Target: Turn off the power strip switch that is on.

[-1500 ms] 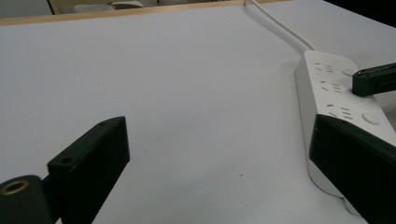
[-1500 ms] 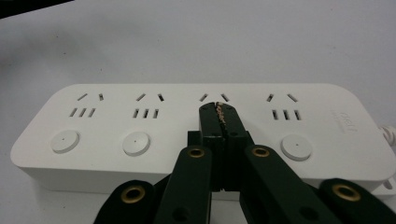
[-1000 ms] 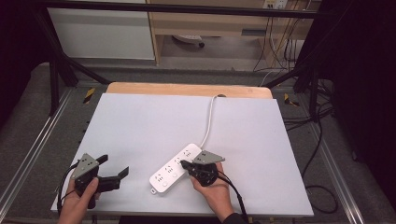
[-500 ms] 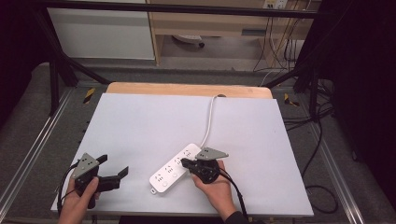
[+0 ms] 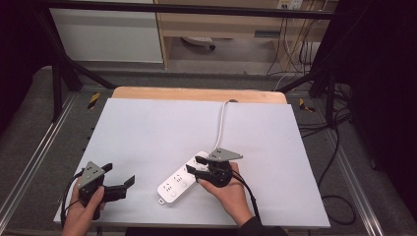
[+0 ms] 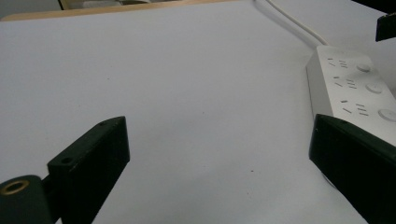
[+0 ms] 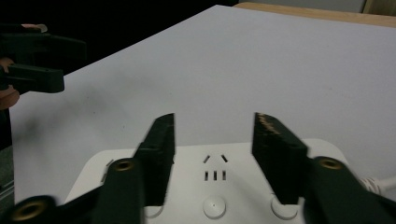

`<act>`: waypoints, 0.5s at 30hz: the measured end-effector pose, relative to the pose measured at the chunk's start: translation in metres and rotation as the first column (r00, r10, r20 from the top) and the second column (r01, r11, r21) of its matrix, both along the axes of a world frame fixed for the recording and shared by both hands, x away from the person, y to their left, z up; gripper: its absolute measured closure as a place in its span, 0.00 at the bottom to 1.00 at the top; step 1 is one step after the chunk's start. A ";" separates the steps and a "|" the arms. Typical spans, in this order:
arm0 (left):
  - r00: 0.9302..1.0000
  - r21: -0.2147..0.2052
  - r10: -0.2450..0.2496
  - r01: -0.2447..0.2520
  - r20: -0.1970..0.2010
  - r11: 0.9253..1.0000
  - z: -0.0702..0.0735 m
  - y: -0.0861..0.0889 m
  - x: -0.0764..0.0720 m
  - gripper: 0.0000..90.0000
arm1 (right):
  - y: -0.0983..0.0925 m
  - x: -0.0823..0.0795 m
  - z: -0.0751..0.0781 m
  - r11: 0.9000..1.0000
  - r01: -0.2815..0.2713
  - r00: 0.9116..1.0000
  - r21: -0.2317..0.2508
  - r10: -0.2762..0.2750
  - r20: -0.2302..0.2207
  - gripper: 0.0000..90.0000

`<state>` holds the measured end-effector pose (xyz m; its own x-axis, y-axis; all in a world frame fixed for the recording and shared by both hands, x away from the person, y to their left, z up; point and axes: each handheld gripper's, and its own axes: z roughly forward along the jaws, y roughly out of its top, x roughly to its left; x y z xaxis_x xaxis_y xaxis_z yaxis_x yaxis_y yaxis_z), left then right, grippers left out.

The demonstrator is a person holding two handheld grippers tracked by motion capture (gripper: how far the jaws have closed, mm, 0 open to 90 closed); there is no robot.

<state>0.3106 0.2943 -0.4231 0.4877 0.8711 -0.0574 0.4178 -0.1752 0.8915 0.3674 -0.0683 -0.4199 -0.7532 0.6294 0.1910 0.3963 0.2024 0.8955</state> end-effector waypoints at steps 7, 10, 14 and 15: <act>1.000 0.002 -0.003 0.003 0.001 1.000 0.000 0.000 0.000 0.06 | -0.007 0.005 0.007 0.997 0.069 0.997 0.016 -0.068 -0.048 0.21; 1.000 0.007 -0.003 0.003 0.002 1.000 0.000 -0.001 0.000 0.06 | -0.010 0.007 0.010 0.996 0.093 0.994 0.003 -0.092 -0.051 0.15; 1.000 0.002 -0.004 0.004 0.003 1.000 0.000 -0.001 -0.001 0.06 | -0.015 0.009 0.012 0.993 0.120 0.991 -0.003 -0.120 -0.051 0.10; 1.000 0.002 -0.004 0.004 0.003 1.000 0.000 -0.001 -0.001 0.06 | -0.016 0.009 0.012 0.992 0.128 0.990 -0.003 -0.128 -0.051 0.09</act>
